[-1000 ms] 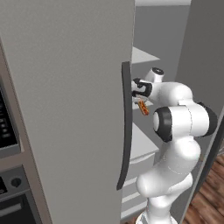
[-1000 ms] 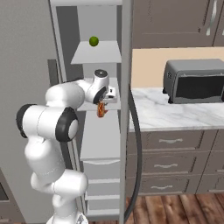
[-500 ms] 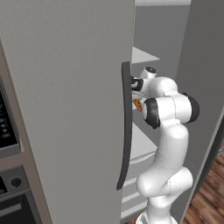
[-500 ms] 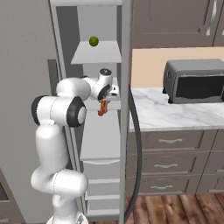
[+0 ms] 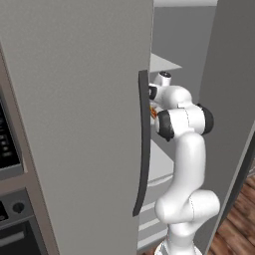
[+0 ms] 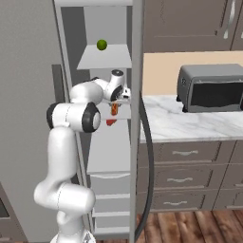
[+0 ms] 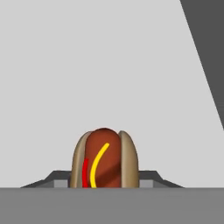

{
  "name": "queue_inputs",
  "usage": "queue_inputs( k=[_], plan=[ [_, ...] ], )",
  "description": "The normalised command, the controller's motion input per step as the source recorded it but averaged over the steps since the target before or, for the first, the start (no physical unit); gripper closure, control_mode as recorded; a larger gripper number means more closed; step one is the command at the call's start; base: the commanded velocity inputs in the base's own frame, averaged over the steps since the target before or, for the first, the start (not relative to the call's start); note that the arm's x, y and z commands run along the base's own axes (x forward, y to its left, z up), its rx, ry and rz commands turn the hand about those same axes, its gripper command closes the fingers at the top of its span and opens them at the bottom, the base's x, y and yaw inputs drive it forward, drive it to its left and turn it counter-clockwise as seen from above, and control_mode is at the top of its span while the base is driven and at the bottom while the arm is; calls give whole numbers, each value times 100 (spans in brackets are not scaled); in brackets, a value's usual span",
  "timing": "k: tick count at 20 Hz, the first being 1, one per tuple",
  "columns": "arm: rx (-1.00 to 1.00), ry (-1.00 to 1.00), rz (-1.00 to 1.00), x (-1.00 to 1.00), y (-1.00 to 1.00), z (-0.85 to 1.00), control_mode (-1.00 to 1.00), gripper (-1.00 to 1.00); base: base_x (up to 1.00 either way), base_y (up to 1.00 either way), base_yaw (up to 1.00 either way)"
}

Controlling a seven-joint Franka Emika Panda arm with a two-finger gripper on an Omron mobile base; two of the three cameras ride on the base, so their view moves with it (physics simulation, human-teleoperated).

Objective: Store the hot dog in the freezer for long-term storage. Close the freezer door after placing the cooked food.

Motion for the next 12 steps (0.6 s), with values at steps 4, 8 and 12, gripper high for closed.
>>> queue_inputs(
  k=[4, 8, 12],
  plan=[
    [-3, -11, 0, 20, 2, -36, -100, 100, 0, 0, 0],
    [0, -1, 0, 10, 0, -12, -100, 100, 0, 0, 0],
    [0, -1, 0, 6, 0, -7, -100, -100, 0, 0, 0]
  ],
)
